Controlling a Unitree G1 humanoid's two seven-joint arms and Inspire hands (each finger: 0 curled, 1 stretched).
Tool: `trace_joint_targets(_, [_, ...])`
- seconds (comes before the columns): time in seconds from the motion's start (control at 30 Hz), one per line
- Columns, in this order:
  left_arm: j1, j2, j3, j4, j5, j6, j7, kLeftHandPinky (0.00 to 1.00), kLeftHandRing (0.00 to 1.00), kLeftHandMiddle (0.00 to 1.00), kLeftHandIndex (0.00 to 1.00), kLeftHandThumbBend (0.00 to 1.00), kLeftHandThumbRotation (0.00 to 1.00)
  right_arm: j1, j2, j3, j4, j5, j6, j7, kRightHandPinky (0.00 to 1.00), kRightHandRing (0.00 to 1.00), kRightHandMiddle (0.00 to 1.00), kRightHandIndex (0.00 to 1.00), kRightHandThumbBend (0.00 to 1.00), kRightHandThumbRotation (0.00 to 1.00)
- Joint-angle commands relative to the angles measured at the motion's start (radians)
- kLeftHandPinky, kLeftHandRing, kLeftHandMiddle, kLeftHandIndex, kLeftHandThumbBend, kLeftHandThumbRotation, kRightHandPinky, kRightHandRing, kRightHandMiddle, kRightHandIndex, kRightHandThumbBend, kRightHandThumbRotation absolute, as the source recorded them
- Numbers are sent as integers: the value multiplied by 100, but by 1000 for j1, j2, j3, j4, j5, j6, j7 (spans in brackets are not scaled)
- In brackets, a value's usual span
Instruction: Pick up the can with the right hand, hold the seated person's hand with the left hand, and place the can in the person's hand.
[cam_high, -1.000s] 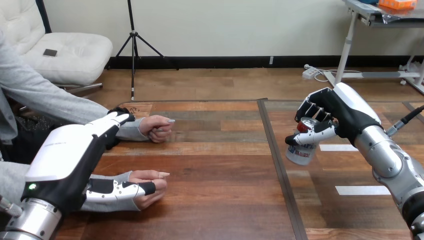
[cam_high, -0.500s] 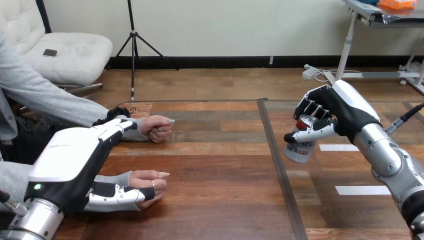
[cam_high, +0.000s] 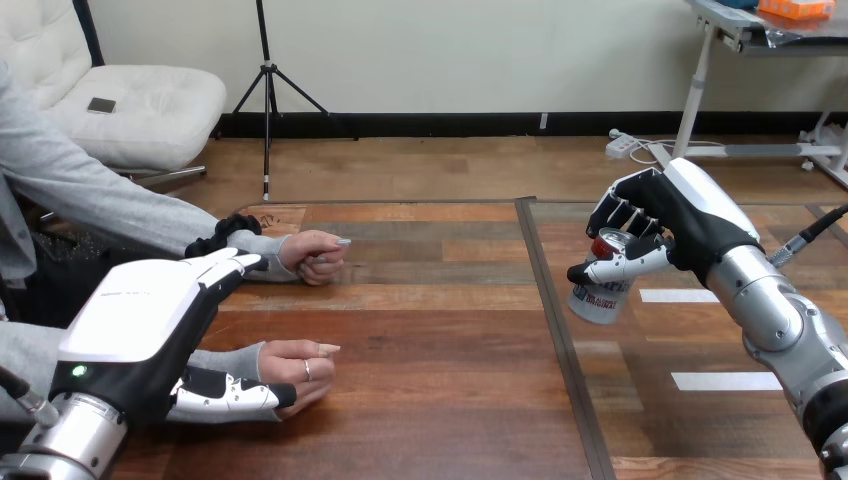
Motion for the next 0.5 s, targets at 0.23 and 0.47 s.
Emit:
trace_joint_targets(0.23, [-114, 66, -65, 118, 35, 4, 41, 76, 86, 88, 83, 100, 48, -82, -23, -18, -58, 18, -22, -18, 38, 39, 42, 41, 77, 0])
trace_joint_targets(0.47, [-142, 86, -98, 166, 53, 17, 41, 77, 86, 87, 84, 100, 48, -81, -25, -22, -58, 24, -31, -12, 37, 38, 41, 40, 78, 0])
